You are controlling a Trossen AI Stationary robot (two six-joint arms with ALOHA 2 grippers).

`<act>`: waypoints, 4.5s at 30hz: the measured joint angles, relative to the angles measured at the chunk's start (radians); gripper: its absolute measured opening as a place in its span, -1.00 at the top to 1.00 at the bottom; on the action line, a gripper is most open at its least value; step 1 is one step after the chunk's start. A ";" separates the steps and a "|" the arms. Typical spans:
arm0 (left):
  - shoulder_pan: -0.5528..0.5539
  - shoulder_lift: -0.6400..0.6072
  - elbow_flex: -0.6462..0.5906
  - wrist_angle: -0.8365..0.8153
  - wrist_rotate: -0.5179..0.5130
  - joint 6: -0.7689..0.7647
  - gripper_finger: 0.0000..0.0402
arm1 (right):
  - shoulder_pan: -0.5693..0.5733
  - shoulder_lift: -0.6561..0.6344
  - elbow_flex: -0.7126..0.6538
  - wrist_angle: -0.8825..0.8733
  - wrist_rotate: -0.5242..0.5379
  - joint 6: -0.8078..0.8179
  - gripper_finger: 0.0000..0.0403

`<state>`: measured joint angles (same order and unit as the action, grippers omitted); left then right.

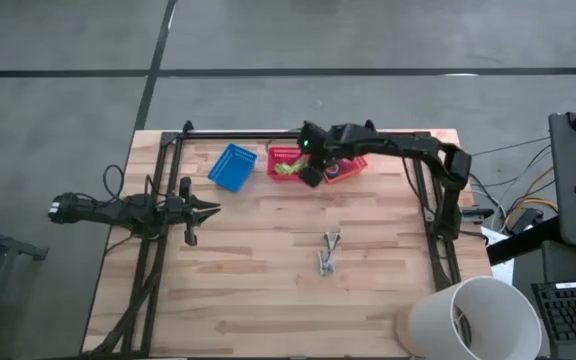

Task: Pick and place Stapler, Stapler remover, tape
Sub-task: Put the green tape into the orange bin, then put the black staple remover into the blue bin

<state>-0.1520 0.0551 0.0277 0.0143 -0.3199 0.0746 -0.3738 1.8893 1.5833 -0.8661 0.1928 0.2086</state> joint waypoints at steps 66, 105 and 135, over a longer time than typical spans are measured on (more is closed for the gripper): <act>0.000 0.000 0.000 0.000 0.000 0.000 0.75 | 0.362 -0.103 -0.146 -0.163 -0.056 0.602 0.22; 0.000 0.000 0.000 0.000 0.000 0.000 0.75 | 0.537 -0.105 -0.460 0.048 -0.085 0.948 0.38; 0.000 0.000 0.000 0.000 0.000 0.000 0.75 | 0.504 -0.109 -0.497 0.244 -0.037 0.672 0.95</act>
<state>-0.1517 0.0547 0.0276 0.0143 -0.3199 0.0749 0.1303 1.7802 1.0863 -0.6226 0.1558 0.8810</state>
